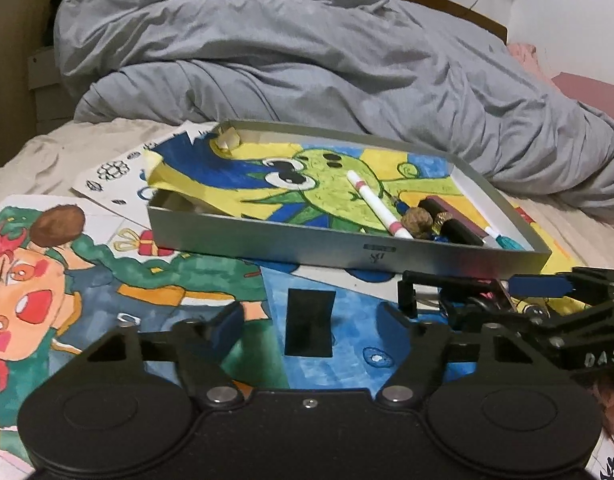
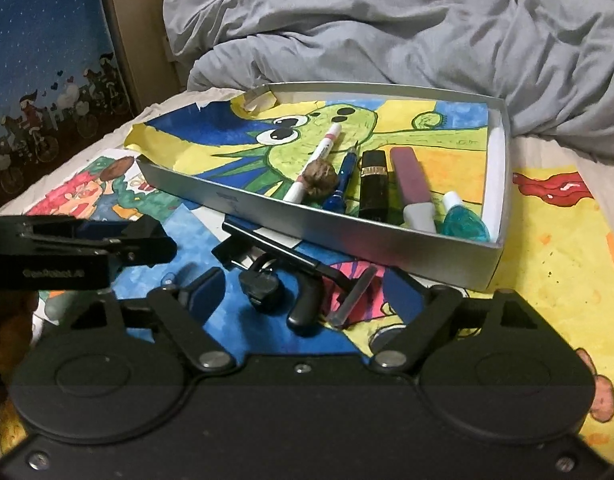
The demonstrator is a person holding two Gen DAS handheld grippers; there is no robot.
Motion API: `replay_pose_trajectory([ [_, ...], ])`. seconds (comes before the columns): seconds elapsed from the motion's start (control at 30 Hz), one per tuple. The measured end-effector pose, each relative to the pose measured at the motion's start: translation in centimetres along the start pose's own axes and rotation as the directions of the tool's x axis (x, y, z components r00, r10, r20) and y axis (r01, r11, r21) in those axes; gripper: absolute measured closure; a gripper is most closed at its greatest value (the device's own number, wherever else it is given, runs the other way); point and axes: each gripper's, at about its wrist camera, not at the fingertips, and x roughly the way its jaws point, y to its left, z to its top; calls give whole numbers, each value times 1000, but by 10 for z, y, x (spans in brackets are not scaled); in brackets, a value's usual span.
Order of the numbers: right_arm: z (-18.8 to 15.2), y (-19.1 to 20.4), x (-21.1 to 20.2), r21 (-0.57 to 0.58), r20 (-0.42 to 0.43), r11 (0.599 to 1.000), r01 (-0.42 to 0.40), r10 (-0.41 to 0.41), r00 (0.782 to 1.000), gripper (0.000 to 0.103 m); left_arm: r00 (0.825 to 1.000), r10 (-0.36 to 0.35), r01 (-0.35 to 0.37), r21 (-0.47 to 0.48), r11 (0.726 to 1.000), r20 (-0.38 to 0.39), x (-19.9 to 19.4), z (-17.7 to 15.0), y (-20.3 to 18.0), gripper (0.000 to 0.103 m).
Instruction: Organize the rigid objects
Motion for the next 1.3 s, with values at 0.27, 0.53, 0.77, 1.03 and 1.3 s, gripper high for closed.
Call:
replay_pose_trajectory([
  [0.27, 1, 13, 1, -65, -37, 998, -25, 22, 999, 57, 1000, -3, 3, 31, 1000, -7, 4, 0, -7, 66],
  [0.53, 1, 33, -12, -121, -77, 991, -57, 48, 996, 67, 1000, -27, 28, 68, 997, -11, -1, -3, -17, 79],
  [0.77, 2, 33, -19, -109, -79, 992, -66, 58, 995, 66, 999, -38, 39, 54, 998, -14, -2, -5, -16, 80],
  [1.03, 8, 5, -18, -31, -75, 998, -57, 54, 996, 62, 999, -42, 42, 47, 998, -14, -1, -6, -14, 80],
  [1.3, 10, -7, -5, 31, -49, 996, -78, 79, 996, 62, 999, -44, 45, 45, 998, -14, -1, -6, -13, 80],
])
